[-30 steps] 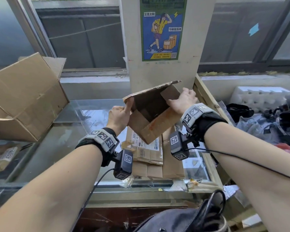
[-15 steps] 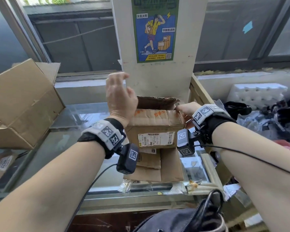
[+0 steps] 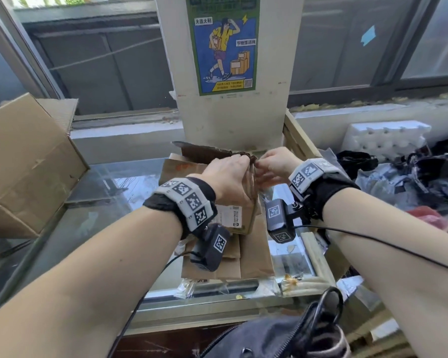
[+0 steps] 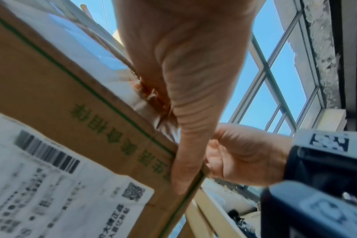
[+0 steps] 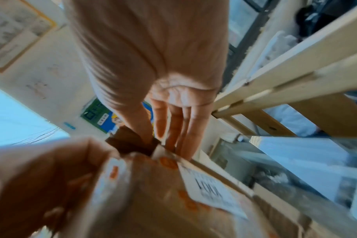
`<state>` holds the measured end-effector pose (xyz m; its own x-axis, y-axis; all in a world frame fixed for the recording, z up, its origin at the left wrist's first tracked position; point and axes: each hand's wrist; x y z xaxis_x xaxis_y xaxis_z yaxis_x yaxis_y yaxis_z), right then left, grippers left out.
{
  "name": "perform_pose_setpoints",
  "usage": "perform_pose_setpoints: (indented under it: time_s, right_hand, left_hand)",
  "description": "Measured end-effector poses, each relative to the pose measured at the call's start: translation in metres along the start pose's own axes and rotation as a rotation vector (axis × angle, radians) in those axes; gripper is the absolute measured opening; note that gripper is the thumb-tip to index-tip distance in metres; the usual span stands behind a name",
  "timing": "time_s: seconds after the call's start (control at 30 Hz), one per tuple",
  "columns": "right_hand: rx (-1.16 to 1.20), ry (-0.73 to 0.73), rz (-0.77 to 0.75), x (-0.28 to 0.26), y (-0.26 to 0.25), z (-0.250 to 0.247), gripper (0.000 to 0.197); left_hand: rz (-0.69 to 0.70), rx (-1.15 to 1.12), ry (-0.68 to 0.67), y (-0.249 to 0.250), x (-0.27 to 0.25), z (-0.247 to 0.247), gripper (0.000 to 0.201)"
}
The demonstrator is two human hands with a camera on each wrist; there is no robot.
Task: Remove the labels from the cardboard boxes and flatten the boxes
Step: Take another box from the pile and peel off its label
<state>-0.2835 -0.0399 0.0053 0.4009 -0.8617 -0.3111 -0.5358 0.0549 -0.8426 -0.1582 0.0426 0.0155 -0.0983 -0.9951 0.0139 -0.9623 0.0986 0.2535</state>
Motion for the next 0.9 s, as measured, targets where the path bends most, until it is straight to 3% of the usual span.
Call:
perform_pose_setpoints:
  time_s: [0.07,0.1,0.13,0.2,0.3,0.43,0.57,0.73,0.9]
  right_hand:
    - [-0.084,0.147,-0.136,-0.002,-0.008,-0.005,0.010]
    - [-0.142,0.172,-0.180,-0.001,-0.011,-0.008,0.027]
    - [-0.206,0.164,-0.213,-0.002,-0.016,-0.012,0.043]
    - [-0.281,0.134,-0.255,-0.005,-0.022,-0.019,0.055]
    - [-0.274,0.056,-0.248,-0.008,-0.026,-0.024,0.055]
    - [-0.504,0.005,-0.224,-0.006,-0.020,-0.013,0.060]
    - [-0.580,-0.003,-0.281,-0.007,-0.019,0.002,0.060]
    - [-0.481,-0.121,-0.226,-0.007,-0.022,-0.008,0.068]
    - [-0.278,-0.277,-0.211,-0.009,-0.020,-0.016,0.075]
  left_hand:
    - [0.043,-0.037,0.020,-0.002,0.002,-0.015,0.059]
    - [0.071,-0.055,0.026,-0.003,0.004,-0.023,0.059]
    - [0.095,-0.069,0.024,-0.004,0.005,-0.030,0.059]
    - [0.093,-0.087,0.006,-0.010,0.008,-0.037,0.063]
    - [0.038,-0.177,-0.011,-0.024,0.007,-0.027,0.083]
    - [0.003,-0.266,-0.092,-0.027,-0.001,-0.006,0.089]
    - [-0.013,-0.296,-0.186,-0.013,-0.005,-0.002,0.096]
    - [0.006,-0.313,-0.015,-0.022,-0.003,-0.006,0.074]
    - [-0.031,-0.433,-0.038,-0.023,-0.004,-0.012,0.048]
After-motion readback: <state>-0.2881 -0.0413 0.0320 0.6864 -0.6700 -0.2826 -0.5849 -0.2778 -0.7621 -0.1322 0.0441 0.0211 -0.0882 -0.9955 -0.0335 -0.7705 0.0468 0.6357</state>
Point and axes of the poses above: each hand's wrist, its own x-axis towards the middle knuckle, its own z-axis out of the palm, y = z × x, and after that the axes turned 9 degrees about -x, right-handed
